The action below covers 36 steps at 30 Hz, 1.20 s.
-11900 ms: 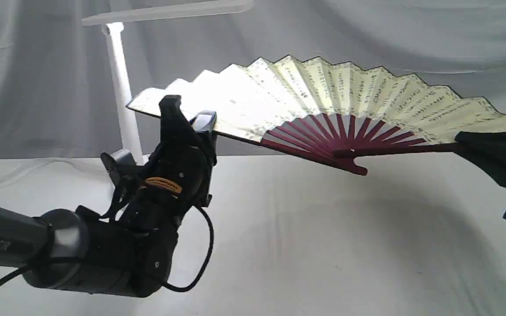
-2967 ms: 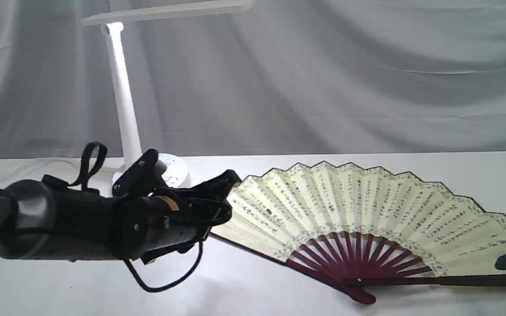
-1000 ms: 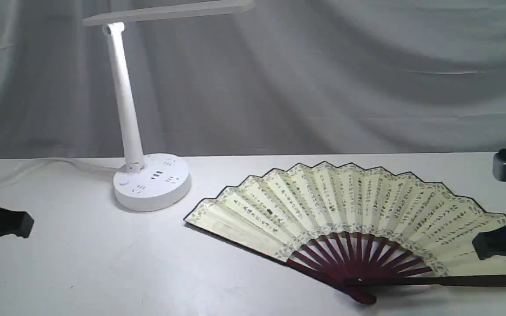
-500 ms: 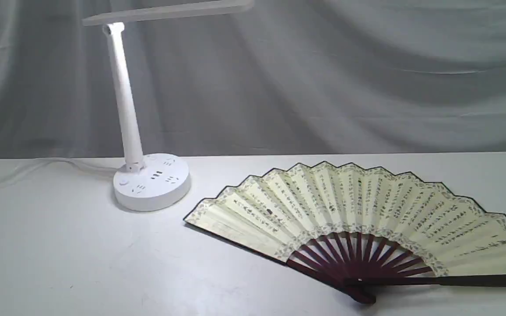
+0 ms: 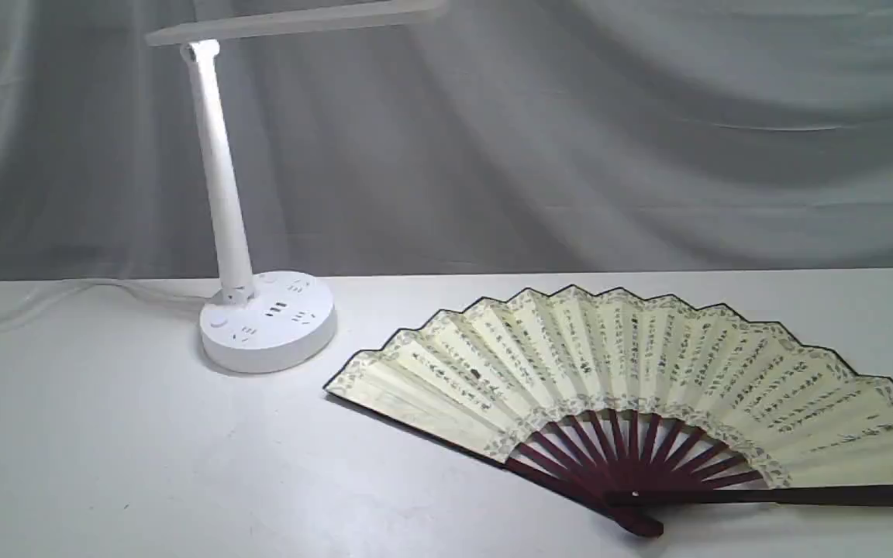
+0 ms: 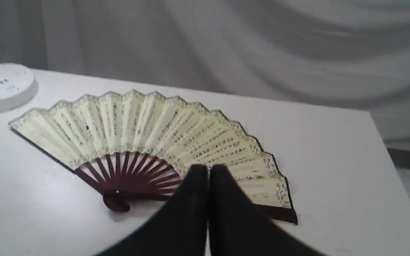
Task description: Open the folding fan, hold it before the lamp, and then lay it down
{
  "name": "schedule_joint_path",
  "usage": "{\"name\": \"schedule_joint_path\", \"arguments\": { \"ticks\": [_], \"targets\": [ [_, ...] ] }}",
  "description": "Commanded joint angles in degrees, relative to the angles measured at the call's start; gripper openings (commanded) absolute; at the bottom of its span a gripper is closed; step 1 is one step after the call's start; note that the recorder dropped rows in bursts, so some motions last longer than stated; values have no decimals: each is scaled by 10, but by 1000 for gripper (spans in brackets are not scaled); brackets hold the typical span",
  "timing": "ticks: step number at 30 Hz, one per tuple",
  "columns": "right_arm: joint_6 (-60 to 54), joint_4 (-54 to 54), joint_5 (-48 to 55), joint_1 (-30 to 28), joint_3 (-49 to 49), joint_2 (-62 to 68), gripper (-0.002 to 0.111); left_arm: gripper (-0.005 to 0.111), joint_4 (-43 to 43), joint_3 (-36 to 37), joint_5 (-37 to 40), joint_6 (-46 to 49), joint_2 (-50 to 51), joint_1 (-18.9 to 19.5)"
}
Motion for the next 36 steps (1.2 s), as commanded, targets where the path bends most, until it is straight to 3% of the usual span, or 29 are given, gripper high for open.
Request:
{"name": "schedule_joint_path", "arguments": {
  "ticks": [1, 9, 14, 16, 23, 36],
  "targets": [
    [18, -8, 33, 2, -1, -69, 0, 0, -17, 5, 18, 0, -66, 0],
    [25, -15, 71, 2, -1, -190, 0, 0, -16, 5, 37, 0, -200, 0],
    [26, -13, 95, 2, 8, -190, 0, 0, -16, -3, 110, 7, -204, 1],
    [25, -15, 83, 2, 25, -190, 0, 0, -13, 14, 101, 11, -204, 0],
    [13, -15, -70, 2, 141, -190, 0, 0, -13, 118, -19, 15, -204, 0],
    [14, 6, -411, 2, 392, -190, 0, 0, -52, 398, -346, 13, -204, 0]
  ]
}}
